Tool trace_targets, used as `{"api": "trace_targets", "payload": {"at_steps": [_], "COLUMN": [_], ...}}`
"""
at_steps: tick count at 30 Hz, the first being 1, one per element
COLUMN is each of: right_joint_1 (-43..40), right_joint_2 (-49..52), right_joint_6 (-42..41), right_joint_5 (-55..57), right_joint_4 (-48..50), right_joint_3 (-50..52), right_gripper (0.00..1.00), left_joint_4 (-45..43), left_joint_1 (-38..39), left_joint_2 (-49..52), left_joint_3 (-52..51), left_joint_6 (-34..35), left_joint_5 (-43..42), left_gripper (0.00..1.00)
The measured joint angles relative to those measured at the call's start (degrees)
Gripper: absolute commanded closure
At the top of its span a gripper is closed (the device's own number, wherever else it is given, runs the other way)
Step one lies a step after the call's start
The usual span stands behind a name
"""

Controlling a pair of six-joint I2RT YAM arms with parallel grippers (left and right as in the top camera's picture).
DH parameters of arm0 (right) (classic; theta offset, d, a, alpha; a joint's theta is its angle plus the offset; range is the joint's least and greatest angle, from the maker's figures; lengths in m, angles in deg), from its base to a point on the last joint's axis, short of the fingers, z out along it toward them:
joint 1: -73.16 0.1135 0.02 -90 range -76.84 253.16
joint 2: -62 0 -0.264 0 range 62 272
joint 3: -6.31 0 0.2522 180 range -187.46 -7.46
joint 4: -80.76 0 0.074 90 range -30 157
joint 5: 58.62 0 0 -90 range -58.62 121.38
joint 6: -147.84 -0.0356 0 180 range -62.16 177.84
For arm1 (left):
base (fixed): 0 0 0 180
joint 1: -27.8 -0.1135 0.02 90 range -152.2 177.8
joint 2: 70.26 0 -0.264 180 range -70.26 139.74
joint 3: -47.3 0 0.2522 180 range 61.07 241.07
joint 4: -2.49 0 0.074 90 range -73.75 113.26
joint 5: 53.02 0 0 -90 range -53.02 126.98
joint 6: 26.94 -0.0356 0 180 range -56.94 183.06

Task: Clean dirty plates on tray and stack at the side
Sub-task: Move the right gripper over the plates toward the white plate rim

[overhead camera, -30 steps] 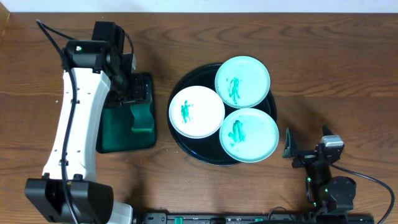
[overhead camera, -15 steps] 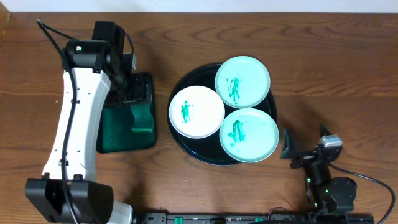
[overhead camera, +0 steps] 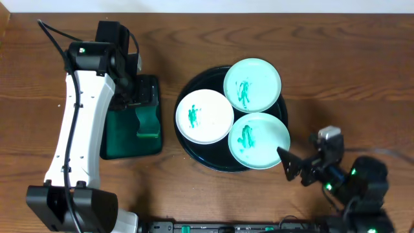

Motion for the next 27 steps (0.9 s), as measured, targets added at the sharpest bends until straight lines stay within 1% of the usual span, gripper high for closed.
{"api": "trace_targets", "payload": {"at_steps": [7, 12, 16, 22, 25, 27], "right_joint_1": [4.57, 9.99, 13.9, 16.48, 17.38, 17.99], "right_joint_2": [30.67, 52.74, 66.25, 80.26, 85.7, 88.46], "right_joint_6": [7.15, 9.7, 10.8, 11.19, 11.21, 11.23], "right_joint_5": [-0.7, 4.31, 8.48, 10.91, 12.31, 14.19], "right_joint_4": [-20.68, -33.79, -40.94, -49.99, -54.73, -57.27], "right_joint_3": [-30.95, -52.85, -67.54, -83.23, -87.73, -88.76], "right_gripper": [0.01, 0.01, 0.01, 0.01, 0.01, 0.01], "left_joint_4": [-0.83, -0.85, -0.87, -0.85, -0.85, -0.85], "left_joint_1": [0.0, 0.0, 0.0, 0.0, 0.0, 0.0], "left_joint_2": [0.0, 0.0, 0.0, 0.0, 0.0, 0.0], "left_joint_3": [0.0, 0.0, 0.0, 0.0, 0.0, 0.0], "left_joint_6": [0.02, -0.02, 0.02, 0.0, 0.0, 0.0], "left_joint_5": [-0.48, -0.68, -0.68, -0.68, -0.7, -0.7], "left_gripper": [0.18, 0.18, 0.18, 0.18, 0.18, 0.18]}}
